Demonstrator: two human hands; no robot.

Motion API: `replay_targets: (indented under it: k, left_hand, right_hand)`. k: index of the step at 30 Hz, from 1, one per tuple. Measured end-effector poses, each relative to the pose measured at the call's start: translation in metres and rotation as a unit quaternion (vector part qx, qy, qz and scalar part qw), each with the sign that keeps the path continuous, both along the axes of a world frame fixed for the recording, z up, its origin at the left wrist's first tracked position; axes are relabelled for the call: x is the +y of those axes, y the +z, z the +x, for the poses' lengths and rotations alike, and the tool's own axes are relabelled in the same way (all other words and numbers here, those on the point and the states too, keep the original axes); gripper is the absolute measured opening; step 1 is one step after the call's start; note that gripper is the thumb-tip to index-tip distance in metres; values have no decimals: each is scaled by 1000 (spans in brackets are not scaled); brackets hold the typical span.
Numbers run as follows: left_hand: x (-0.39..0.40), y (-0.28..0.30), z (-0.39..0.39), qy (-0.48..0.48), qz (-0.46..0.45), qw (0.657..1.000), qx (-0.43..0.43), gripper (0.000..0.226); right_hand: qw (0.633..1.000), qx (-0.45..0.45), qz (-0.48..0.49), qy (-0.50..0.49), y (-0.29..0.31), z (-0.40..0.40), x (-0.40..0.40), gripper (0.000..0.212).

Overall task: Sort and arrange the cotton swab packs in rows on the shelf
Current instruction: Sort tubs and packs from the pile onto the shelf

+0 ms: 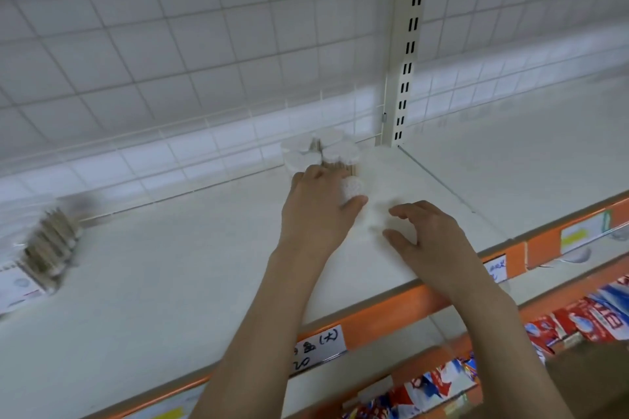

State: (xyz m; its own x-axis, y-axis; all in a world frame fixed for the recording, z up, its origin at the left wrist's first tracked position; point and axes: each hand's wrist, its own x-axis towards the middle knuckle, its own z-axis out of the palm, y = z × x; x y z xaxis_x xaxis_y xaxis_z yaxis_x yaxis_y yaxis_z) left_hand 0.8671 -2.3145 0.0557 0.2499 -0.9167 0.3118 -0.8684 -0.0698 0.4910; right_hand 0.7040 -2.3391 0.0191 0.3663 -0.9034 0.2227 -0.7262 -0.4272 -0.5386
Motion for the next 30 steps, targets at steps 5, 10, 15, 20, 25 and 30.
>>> replay_targets:
  k: [5, 10, 15, 20, 25, 30]
  left_hand:
    - [-23, -6, -11, -3, 7, 1000, -23, 47]
    - [-38, -17, -19, 21, -9, 1000, -7, 46]
    - [-47, -19, -23, 52, -26, 998, 2, 47]
    - [-39, -18, -18, 54, -35, 998, 4, 60]
    - [2, -14, 5, 63, -80, 995, 13, 40]
    - [71, -20, 52, 135, -79, 988, -13, 36]
  right_hand:
    - [1000, -4, -5, 4, 1, -8, -15, 37]
    - [1000, -4, -1, 5, 0, -13, -18, 37]
    - [1000, 1, 0, 12, 0, -12, -16, 38]
    - [1000, 8, -16, 19, 2, -4, -9, 40]
    - [997, 10, -55, 51, 10, 23, 4, 39]
    - [992, 12, -68, 103, 17, 71, 26, 36]
